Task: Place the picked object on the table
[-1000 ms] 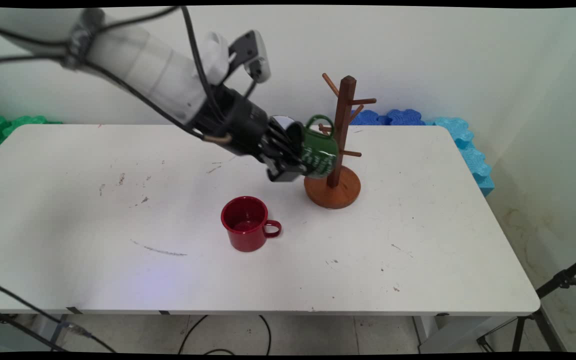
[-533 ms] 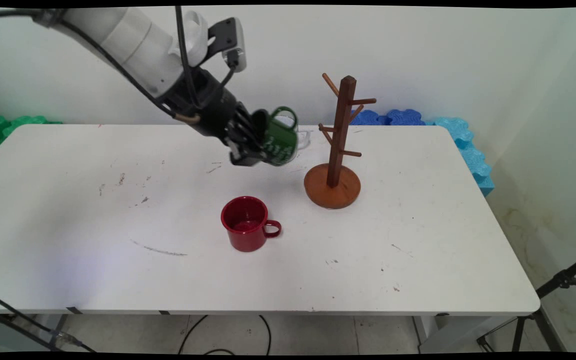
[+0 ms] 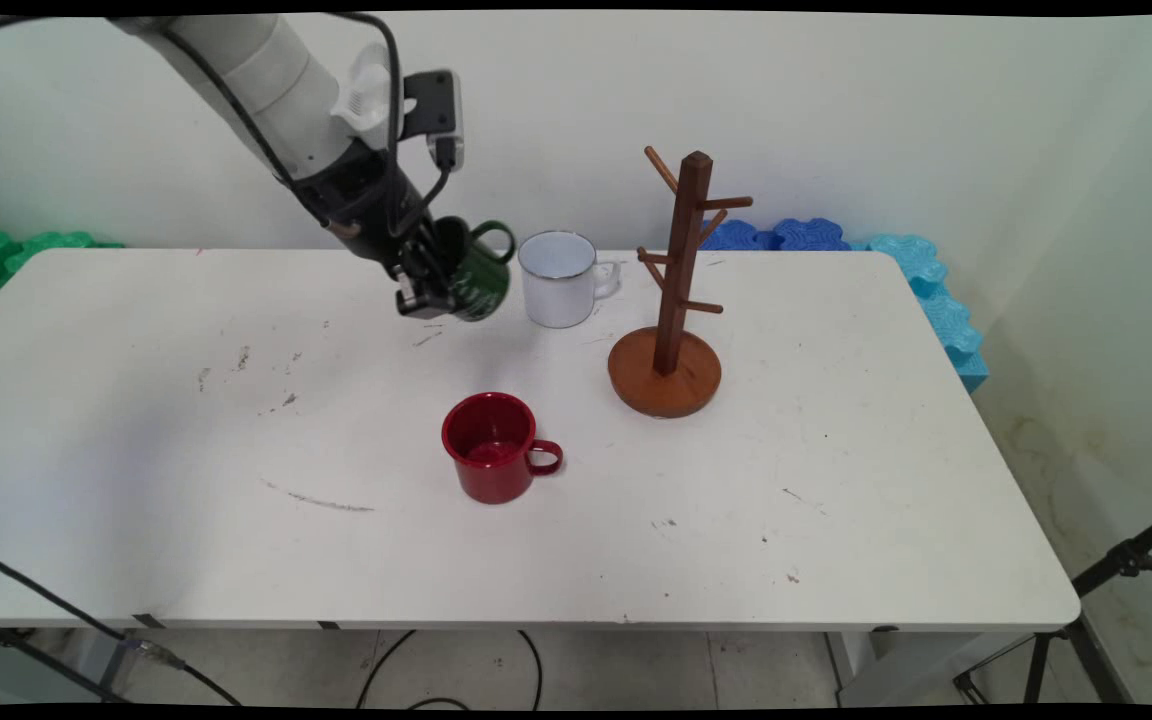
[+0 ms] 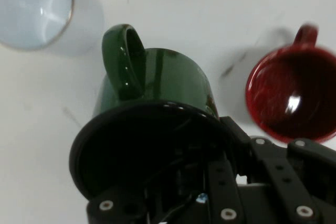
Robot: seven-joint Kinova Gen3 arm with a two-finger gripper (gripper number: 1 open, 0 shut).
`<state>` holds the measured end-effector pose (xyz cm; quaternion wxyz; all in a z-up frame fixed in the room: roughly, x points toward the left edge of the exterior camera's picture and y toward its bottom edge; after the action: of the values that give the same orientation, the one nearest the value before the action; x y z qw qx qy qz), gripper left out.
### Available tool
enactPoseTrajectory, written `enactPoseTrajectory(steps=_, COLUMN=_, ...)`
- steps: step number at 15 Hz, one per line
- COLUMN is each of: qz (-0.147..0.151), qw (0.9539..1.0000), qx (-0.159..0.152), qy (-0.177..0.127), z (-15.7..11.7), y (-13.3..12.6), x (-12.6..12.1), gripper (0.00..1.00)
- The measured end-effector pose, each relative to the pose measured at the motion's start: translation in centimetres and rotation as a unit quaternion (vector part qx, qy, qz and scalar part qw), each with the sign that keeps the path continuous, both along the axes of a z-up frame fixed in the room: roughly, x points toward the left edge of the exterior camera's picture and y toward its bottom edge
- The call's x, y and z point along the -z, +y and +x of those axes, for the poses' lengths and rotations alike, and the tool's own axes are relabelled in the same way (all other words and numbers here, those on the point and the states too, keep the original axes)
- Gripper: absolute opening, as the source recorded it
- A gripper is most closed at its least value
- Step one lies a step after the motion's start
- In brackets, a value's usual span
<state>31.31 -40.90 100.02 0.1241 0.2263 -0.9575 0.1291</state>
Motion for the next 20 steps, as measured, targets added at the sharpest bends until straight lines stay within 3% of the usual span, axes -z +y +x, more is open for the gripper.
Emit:
enactPoseTrajectory(steps=4, qz=0.023, qw=0.9985, qx=-0.01, qy=-0.048, z=0.3, y=-1.6, x=1.6, gripper=0.0)
enactPoseTrajectory(steps=9, qz=0.052, qw=0.9934, qx=-0.025, qy=-0.099, z=0.4, y=-4.4, x=4.3, gripper=0.0)
enactPoseTrajectory(steps=13, qz=0.075, qw=0.9892, qx=-0.033, qy=-0.121, z=0.0, y=-6.4, x=6.5, gripper=0.0)
enactPoseTrajectory(steps=20, qz=0.106, qw=0.9847, qx=-0.037, qy=-0.133, z=-1.1, y=-8.8, x=9.6, gripper=0.0)
